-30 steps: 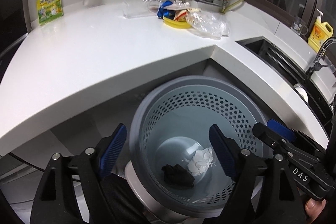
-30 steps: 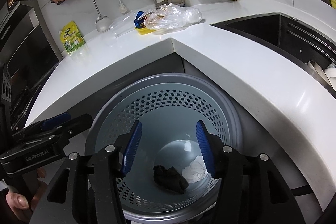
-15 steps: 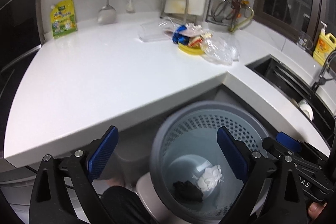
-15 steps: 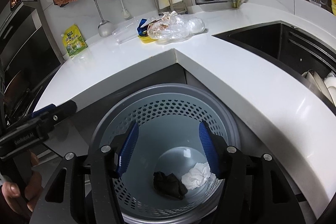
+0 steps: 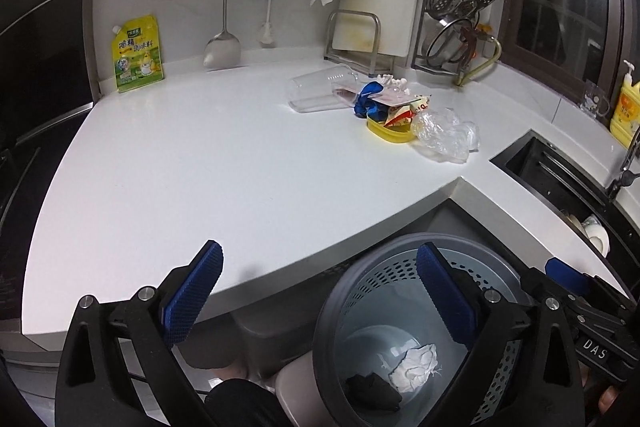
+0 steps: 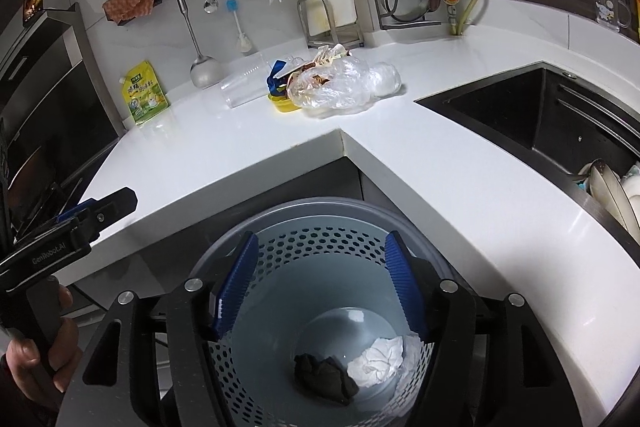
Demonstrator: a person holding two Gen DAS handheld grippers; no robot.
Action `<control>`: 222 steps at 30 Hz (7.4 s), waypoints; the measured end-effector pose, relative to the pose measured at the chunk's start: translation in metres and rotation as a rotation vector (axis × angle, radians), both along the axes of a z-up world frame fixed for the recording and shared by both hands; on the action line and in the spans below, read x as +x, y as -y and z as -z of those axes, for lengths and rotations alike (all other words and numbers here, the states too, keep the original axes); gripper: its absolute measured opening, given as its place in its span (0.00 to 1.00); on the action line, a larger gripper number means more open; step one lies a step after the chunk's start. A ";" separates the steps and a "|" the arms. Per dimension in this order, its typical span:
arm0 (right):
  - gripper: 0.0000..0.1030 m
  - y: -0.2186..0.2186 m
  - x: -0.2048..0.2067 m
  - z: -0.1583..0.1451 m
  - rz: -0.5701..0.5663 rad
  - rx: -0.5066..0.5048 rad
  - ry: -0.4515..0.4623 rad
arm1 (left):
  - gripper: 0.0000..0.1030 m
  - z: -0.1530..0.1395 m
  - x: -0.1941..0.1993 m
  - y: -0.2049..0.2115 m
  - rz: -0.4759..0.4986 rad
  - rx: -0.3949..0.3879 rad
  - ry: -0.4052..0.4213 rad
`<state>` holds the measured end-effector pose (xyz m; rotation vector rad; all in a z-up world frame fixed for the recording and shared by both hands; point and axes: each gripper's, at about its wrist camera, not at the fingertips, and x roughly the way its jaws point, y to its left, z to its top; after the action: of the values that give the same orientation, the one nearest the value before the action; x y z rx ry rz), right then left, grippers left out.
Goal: Collect trash
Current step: 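Move both tools back toward the trash pile on the counter, then grasp the clear plastic bag with the right tool while the left tool grasps the clear cup, then carry the plastic bag and clear cup over the grey bin with both tools, then open both tools to drop the bag and cup into the bin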
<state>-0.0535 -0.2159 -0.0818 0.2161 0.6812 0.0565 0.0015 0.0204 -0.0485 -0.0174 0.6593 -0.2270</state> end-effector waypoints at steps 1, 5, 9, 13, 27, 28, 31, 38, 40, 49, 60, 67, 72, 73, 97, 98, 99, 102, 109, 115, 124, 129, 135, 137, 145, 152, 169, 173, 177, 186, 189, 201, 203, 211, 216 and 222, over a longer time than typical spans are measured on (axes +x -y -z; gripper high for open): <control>0.62 -0.001 0.002 0.000 -0.001 -0.004 -0.002 | 0.93 0.000 0.001 0.000 0.000 -0.001 0.000; 0.63 -0.002 0.009 0.001 -0.002 -0.004 -0.003 | 0.93 0.000 0.008 -0.002 -0.001 -0.008 -0.004; 0.64 -0.002 0.020 0.001 -0.003 -0.004 -0.009 | 0.93 0.002 0.021 -0.002 0.003 -0.012 -0.013; 0.64 -0.002 0.037 -0.005 -0.006 -0.020 -0.008 | 0.93 0.000 0.036 0.000 0.005 -0.027 -0.019; 0.67 0.013 0.112 -0.026 0.050 -0.073 -0.009 | 0.93 -0.009 0.092 0.017 0.018 -0.047 -0.025; 0.67 0.014 0.118 -0.028 0.052 -0.074 -0.008 | 0.93 -0.010 0.097 0.018 0.019 -0.050 -0.026; 0.72 0.018 0.137 -0.032 0.062 -0.087 -0.008 | 0.93 -0.014 0.111 0.023 0.020 -0.050 -0.024; 0.73 0.022 0.178 -0.037 0.078 -0.116 -0.025 | 0.93 -0.015 0.133 0.032 0.031 -0.058 -0.029; 0.73 0.024 0.188 -0.035 0.090 -0.117 -0.035 | 0.93 -0.014 0.139 0.033 0.034 -0.066 -0.040; 0.72 0.029 0.218 -0.014 0.119 -0.115 -0.104 | 0.93 -0.017 0.162 0.028 0.031 -0.111 -0.092; 0.13 0.034 0.215 -0.008 0.110 -0.071 -0.083 | 0.93 -0.033 0.187 0.019 0.078 -0.089 -0.074; 0.12 0.050 0.197 -0.021 0.118 -0.003 -0.041 | 0.93 -0.027 0.225 0.021 0.149 -0.027 -0.075; 0.12 0.057 0.184 -0.028 0.119 0.006 -0.031 | 0.93 -0.014 0.259 0.026 0.200 0.000 -0.131; 0.12 0.058 0.181 -0.028 0.120 0.006 -0.031 | 0.93 -0.011 0.265 0.028 0.210 0.023 -0.137; 0.12 0.063 0.164 -0.027 0.079 0.084 -0.015 | 0.70 0.020 0.331 0.069 0.383 0.159 -0.253; 0.12 0.064 0.164 -0.027 0.079 0.085 -0.016 | 0.68 0.020 0.330 0.070 0.385 0.164 -0.248; 0.12 0.064 0.164 -0.026 0.080 0.086 -0.018 | 0.64 0.020 0.328 0.070 0.383 0.168 -0.242; 0.12 0.064 0.162 -0.025 0.084 0.090 -0.020 | 0.61 0.018 0.323 0.065 0.355 0.139 -0.244; 0.12 0.063 0.153 -0.021 0.094 0.090 -0.024 | 0.60 0.000 0.292 0.041 0.212 0.097 -0.177; 0.12 0.057 0.138 -0.018 0.087 0.108 -0.025 | 0.60 -0.020 0.243 0.028 0.135 0.093 -0.089; 0.12 0.042 0.101 -0.022 0.060 0.132 -0.015 | 0.60 -0.037 0.157 0.025 0.058 0.078 0.001; 0.12 0.037 0.077 -0.027 0.052 0.127 -0.004 | 0.60 -0.039 0.112 0.031 0.041 0.070 0.024; 0.12 0.033 0.047 -0.029 0.039 0.144 0.013 | 0.60 -0.039 0.061 0.037 0.024 0.081 0.059; 0.12 0.030 0.039 -0.029 0.032 0.145 0.011 | 0.60 -0.037 0.045 0.038 0.034 0.073 0.051; 0.12 0.027 0.001 -0.031 0.022 0.145 0.033 | 0.60 -0.033 0.001 0.042 0.040 0.072 0.046; 0.12 0.024 -0.023 -0.024 0.011 0.145 0.026 | 0.60 -0.027 -0.024 0.044 0.052 0.068 0.038; 0.12 0.029 -0.043 -0.001 0.000 0.166 -0.005 | 0.60 -0.006 -0.050 0.056 0.086 0.073 -0.012; 0.12 0.028 -0.045 0.006 -0.003 0.158 -0.023 | 0.60 0.004 -0.052 0.057 0.090 0.085 -0.041; 0.12 0.027 -0.044 0.012 -0.007 0.157 -0.039 | 0.60 0.013 -0.053 0.059 0.091 0.102 -0.061; 0.12 0.023 -0.040 0.021 -0.016 0.146 -0.075 | 0.60 0.022 -0.051 0.060 0.099 0.113 -0.088; 0.12 0.022 -0.040 0.022 -0.016 0.143 -0.076 | 0.60 0.026 -0.049 0.061 0.108 0.117 -0.104; 0.12 0.020 -0.034 0.032 -0.013 0.142 -0.111 | 0.60 0.044 -0.042 0.063 0.107 0.117 -0.166; 0.12 0.020 -0.033 0.034 -0.014 0.142 -0.120 | 0.60 0.047 -0.042 0.064 0.109 0.117 -0.173; 0.12 0.019 -0.031 0.037 -0.008 0.141 -0.131 | 0.61 0.051 -0.039 0.063 0.110 0.105 -0.193; 0.13 0.020 -0.032 0.037 -0.003 0.141 -0.131 | 0.62 0.051 -0.040 0.062 0.106 0.103 -0.193; 0.38 0.024 -0.035 0.034 0.023 0.144 -0.115 | 0.74 0.048 -0.041 0.060 0.095 0.098 -0.185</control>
<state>-0.0882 -0.2397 -0.1159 0.3675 0.7896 0.0717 -0.0394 -0.0394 -0.0961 0.0882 0.8559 -0.2864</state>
